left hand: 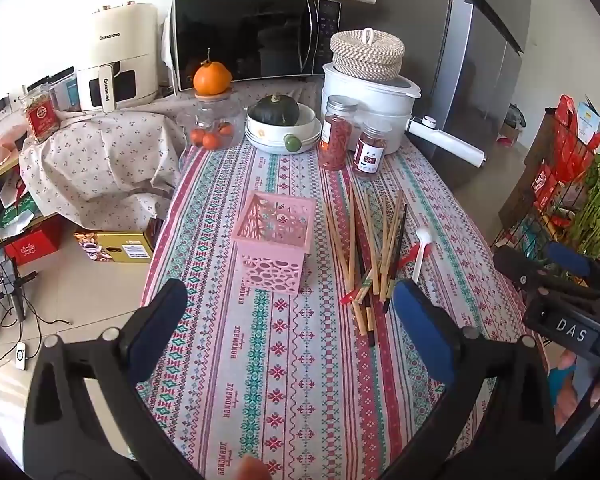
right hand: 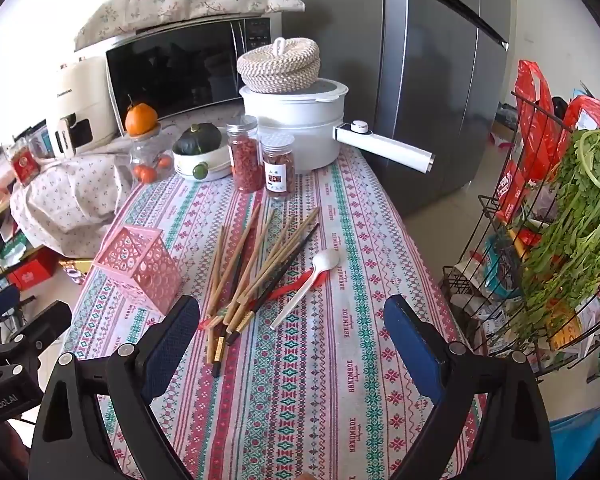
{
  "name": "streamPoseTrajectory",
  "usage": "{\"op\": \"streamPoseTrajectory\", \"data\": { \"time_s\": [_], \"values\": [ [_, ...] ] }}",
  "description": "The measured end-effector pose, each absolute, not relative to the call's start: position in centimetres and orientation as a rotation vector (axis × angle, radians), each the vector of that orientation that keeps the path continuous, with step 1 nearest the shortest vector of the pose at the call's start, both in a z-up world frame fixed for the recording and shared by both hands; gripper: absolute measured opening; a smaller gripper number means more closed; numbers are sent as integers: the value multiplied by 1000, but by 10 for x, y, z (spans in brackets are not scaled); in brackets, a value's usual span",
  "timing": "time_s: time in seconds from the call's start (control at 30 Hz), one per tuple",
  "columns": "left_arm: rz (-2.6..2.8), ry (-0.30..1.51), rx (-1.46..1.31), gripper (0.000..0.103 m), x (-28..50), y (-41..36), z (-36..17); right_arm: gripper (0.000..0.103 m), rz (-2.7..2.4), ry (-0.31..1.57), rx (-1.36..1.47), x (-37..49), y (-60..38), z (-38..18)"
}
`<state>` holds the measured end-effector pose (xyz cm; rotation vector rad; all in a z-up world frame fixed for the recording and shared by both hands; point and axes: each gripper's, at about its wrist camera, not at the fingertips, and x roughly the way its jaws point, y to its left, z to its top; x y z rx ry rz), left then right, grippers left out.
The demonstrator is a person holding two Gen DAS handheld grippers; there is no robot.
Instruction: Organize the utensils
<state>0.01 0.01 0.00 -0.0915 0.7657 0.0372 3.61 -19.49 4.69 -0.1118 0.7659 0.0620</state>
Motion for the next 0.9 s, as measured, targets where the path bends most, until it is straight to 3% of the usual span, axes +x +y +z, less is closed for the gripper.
{"op": "streamPoseTrajectory", "data": {
  "time_s": [0.9],
  "values": [
    [30, 749, -87, 103, -1, 1, 0, 95, 69, 782, -95, 37, -195, 44]
  ]
}}
